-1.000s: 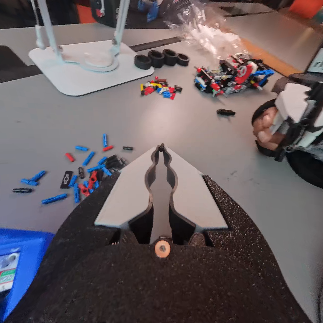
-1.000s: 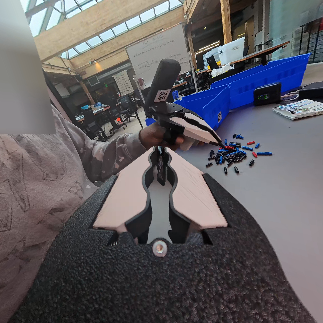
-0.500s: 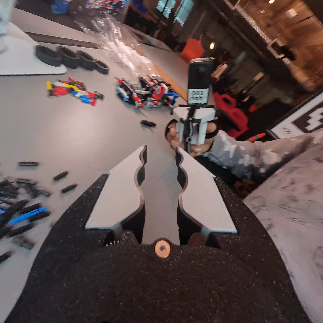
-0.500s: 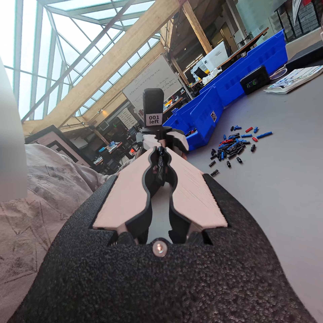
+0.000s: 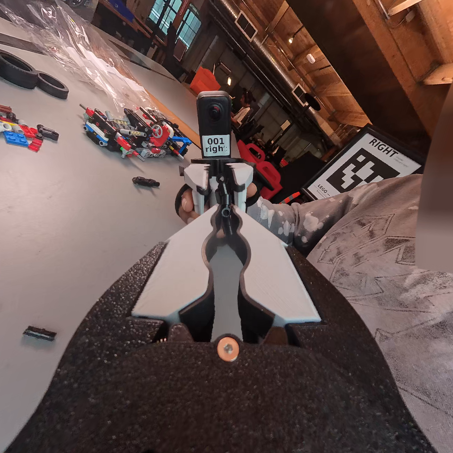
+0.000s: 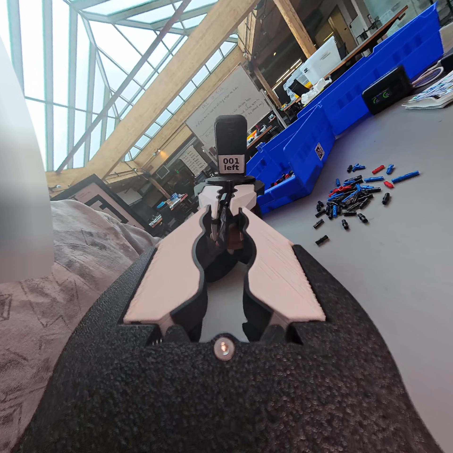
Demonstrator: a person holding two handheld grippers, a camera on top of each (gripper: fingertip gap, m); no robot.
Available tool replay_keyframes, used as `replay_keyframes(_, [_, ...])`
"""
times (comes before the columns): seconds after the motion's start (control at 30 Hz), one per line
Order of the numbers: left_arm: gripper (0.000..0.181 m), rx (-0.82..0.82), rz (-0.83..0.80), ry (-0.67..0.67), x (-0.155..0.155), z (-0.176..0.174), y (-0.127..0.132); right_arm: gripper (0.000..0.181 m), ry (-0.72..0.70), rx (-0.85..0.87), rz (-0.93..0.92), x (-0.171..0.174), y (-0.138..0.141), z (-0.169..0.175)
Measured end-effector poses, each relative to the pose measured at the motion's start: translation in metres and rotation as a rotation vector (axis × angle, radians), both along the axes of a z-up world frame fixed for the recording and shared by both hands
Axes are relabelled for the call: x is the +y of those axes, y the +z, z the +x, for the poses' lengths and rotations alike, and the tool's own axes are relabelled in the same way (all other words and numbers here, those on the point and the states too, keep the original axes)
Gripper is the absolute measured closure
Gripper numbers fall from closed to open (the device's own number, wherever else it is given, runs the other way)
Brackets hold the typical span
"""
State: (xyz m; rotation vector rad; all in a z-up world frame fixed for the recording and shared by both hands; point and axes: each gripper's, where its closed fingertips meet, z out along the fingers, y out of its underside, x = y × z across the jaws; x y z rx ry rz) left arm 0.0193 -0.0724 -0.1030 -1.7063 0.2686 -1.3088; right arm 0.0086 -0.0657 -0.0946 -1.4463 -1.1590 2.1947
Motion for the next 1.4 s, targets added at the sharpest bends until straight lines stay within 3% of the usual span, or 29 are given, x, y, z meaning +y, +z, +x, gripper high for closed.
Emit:
replay_keyframes(0.07, [0.177,-0.009,-0.001,-0.003,0.0,0.001,0.0,0.16,0.036,-0.005,0.041,-0.011,-0.004,0.0])
replay_keyframes(0.3, [0.178,-0.051,-0.023,-0.029,-0.005,0.003,0.006,0.17,-0.03,0.083,0.143,-0.012,0.004,0.001])
replay_keyframes(0.43, [0.178,-0.031,-0.055,-0.025,-0.007,0.003,-0.002,0.175,-0.143,0.201,-0.035,0.02,0.032,0.01])
replay_keyframes(0.5, [0.178,-0.061,-0.077,-0.014,-0.008,-0.001,-0.007,0.175,-0.208,0.227,-0.035,0.04,0.04,0.019])
replay_keyframes(0.67, [0.178,-0.089,-0.066,0.044,0.002,-0.013,-0.003,0.174,-0.136,0.144,-0.048,0.031,0.025,0.016])
replay_keyframes(0.93, [0.177,0.049,-0.028,0.122,0.006,-0.022,-0.012,0.174,-0.118,0.101,-0.095,0.03,0.016,0.011])
replay_keyframes(1.03, [0.177,0.292,0.009,0.22,0.012,-0.033,-0.027,0.174,-0.148,0.051,-0.071,0.034,0.006,0.008])
replay_keyframes(1.13, [0.176,0.789,0.1,0.36,0.019,-0.058,-0.054,0.174,-0.172,0.028,-0.034,0.036,0.002,0.006])
replay_keyframes(1.2, [0.176,1.035,0.134,0.389,0.02,-0.073,-0.068,0.174,-0.179,0.02,-0.028,0.037,0.001,0.005])
replay_keyframes(1.27, [0.175,1.168,0.129,0.403,0.021,-0.084,-0.08,0.175,-0.185,0.008,-0.033,0.038,-0.001,0.005])
replay_keyframes(1.4, [0.175,1.257,0.065,0.431,0.024,-0.106,-0.094,0.175,-0.195,-0.012,-0.043,0.04,-0.004,0.004])
